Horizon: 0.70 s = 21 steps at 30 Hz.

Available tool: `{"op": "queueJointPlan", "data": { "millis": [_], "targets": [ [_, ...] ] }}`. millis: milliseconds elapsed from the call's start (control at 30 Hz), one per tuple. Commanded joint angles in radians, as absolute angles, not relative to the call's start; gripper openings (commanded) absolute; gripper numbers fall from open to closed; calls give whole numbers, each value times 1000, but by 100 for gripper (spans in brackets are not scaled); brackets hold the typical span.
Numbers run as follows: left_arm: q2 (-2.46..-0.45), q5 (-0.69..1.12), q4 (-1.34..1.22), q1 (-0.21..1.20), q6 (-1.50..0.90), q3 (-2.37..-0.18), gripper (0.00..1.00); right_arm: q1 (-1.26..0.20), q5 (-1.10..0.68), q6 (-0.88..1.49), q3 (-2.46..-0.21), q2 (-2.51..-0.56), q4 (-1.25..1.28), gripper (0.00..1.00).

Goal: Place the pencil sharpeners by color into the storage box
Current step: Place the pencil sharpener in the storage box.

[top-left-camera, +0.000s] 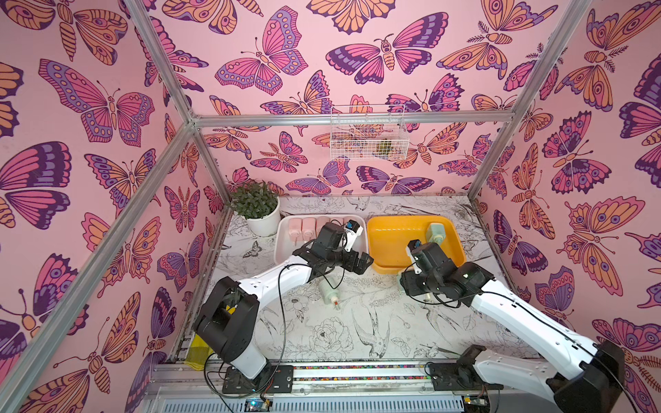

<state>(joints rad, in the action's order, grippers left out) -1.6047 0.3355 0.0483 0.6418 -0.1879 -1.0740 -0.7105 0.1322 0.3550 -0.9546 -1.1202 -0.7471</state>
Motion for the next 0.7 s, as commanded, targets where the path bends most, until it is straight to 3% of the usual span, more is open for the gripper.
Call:
{"op": "queueJointPlan", "data": {
  "millis": [0,333,667],
  "targets": [
    [-1580,325,48,645,-178,-1061,100,-716,184,330,-967,-1108,-580,0],
    [-1585,326,50,645,-186,-1060,100,-688,376,306,-992,-1201,-385,0],
    [-1574,314,67,645,-177,-1055,100,-615,381,181,-1087,-1335,-348,0]
  ]
}}
